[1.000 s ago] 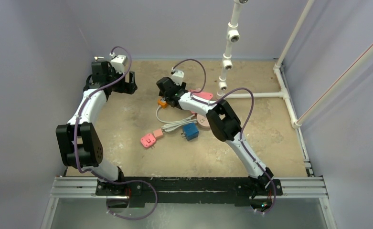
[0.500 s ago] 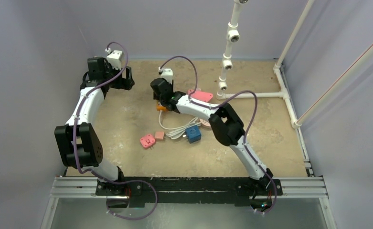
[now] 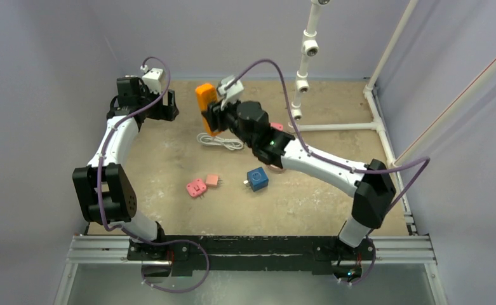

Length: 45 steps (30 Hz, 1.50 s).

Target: Insert the plug

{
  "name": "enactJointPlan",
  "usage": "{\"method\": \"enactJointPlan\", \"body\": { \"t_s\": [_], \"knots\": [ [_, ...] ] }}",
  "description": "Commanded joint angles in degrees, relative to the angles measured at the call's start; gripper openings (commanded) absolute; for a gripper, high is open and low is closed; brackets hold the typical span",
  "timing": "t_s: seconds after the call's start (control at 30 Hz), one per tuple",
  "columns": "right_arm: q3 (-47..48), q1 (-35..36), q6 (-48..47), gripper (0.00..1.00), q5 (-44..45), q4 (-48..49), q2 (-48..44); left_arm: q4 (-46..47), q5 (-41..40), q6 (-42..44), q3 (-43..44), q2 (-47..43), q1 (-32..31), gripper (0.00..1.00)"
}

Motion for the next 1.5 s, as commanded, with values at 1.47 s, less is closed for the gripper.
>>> {"method": "enactJointPlan", "body": {
  "t_s": [1.47],
  "knots": [
    [-8.04,19.84,-29.18,0.38,-31.27,-18.73,14.78,-4.02,5.71,2.1,1.02,1.73,0.11,0.8]
  ]
}}
